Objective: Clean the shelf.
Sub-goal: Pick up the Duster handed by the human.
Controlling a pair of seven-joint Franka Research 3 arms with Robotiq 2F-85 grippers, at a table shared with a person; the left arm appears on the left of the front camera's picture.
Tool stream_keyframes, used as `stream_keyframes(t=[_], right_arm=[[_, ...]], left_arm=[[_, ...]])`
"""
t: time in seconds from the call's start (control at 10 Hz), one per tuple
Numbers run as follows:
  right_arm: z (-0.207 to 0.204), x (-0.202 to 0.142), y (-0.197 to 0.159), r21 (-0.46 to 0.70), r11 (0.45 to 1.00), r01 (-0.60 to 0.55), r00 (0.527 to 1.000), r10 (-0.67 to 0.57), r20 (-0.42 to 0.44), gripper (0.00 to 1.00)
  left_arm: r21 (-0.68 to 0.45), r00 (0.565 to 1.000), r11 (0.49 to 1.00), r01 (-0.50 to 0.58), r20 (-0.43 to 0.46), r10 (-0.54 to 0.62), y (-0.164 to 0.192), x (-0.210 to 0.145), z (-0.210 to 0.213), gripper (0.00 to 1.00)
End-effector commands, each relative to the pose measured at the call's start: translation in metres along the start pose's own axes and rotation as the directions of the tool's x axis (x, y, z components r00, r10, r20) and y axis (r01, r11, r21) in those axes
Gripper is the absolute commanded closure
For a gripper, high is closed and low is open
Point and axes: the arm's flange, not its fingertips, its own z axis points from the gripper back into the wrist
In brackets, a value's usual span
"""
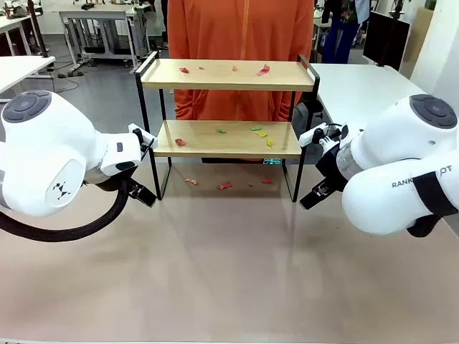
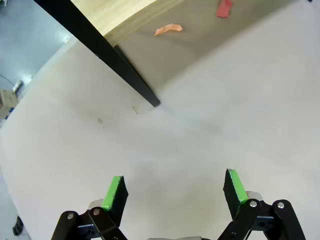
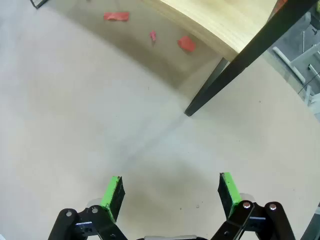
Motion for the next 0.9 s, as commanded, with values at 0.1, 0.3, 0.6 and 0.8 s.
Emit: stream_keyframes(t=[0.1, 0.3, 0.6, 0.8], right_arm=[[0.0, 0.0, 0.0, 0.0, 1.0, 0.0, 1.0, 0.0, 0.0, 0.0], [0.0, 0.0, 0.0, 0.0, 1.0, 0.0, 1.0, 0.0, 0.0, 0.0], [0.0, 0.0, 0.0, 0.0, 1.0, 0.0, 1.0, 0.0, 0.0, 0.0], [0.0, 0.0, 0.0, 0.0, 1.0, 0.0, 1.0, 0.0, 0.0, 0.0]], left_arm=[[0.0, 1.0, 1.0, 0.0, 0.0, 0.0, 0.0, 0.0, 0.0001, 0.0], [0.0, 1.0, 1.0, 0.0, 0.0, 0.0, 0.0, 0.0, 0.0001, 0.0], [0.0, 1.0, 1.0, 0.0, 0.0, 0.0, 0.0, 0.0, 0.0001, 0.0], [0.0, 1.0, 1.0, 0.0, 0.0, 0.0, 0.0, 0.0, 0.0001, 0.0]])
